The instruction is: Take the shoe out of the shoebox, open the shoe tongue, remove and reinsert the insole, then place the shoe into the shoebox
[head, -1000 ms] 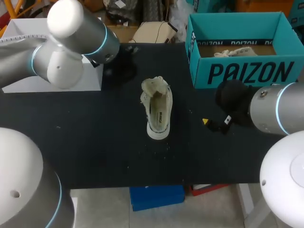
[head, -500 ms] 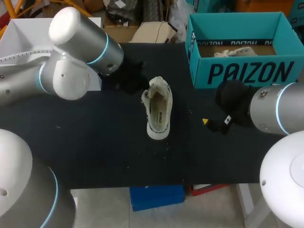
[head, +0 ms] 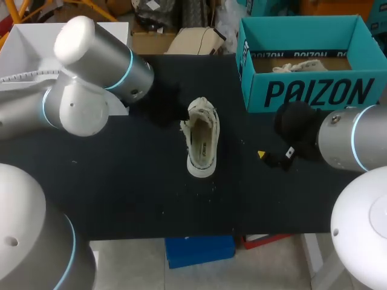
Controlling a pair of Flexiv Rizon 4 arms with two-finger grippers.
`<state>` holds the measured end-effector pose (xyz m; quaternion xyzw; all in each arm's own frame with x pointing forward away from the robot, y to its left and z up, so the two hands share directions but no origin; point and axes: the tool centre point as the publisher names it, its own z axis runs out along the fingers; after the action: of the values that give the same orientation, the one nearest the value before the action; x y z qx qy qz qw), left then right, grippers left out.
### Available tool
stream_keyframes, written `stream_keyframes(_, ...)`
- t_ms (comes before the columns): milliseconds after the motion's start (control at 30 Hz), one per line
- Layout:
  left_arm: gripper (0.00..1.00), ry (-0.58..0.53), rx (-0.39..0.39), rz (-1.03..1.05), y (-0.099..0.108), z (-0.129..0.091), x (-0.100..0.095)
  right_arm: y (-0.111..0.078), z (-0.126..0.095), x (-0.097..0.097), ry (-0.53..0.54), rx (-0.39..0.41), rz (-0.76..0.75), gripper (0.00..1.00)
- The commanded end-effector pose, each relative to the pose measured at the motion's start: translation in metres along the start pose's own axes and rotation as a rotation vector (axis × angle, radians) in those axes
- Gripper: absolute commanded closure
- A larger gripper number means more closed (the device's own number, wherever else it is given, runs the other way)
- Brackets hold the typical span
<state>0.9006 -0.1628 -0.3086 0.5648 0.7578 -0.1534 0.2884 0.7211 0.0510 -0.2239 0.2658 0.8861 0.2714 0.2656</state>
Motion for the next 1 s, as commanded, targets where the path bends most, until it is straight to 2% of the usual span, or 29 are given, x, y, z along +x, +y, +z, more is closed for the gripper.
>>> stream_keyframes(33,1.0,-0.009,-0.047,0.008,0.011,-0.03,-0.007,-0.001,0.0,0.001,-0.001,-0.002,0.001,0.0)
stream_keyframes(133,1.0,-0.017,-0.072,0.001,0.026,-0.029,-0.014,-0.001,0.0,0.001,-0.001,-0.002,0.001,0.0)
stream_keyframes(267,1.0,-0.009,-0.096,-0.012,0.046,-0.006,-0.018,-0.001,0.0,0.001,-0.001,-0.002,0.001,0.0)
stream_keyframes(400,1.0,-0.004,-0.07,-0.032,0.05,0.019,-0.021,-0.001,0.0,0.001,-0.001,-0.002,0.001,0.0)
stream_keyframes(500,1.0,-0.004,-0.035,-0.029,0.043,0.033,-0.024,-0.001,0.0,0.001,-0.001,-0.002,0.001,0.0)
stream_keyframes(667,1.0,0.022,0.024,-0.011,0.019,0.046,-0.018,-0.001,0.0,0.001,-0.001,-0.002,0.001,0.0)
stream_keyframes(867,1.0,0.036,0.09,-0.006,-0.021,0.045,0.005,-0.001,0.0,0.001,-0.001,-0.002,0.001,0.0)
stream_keyframes(1000,1.0,0.017,0.085,-0.002,-0.031,0.03,0.011,-0.001,0.0,0.001,-0.001,-0.002,0.001,0.0)
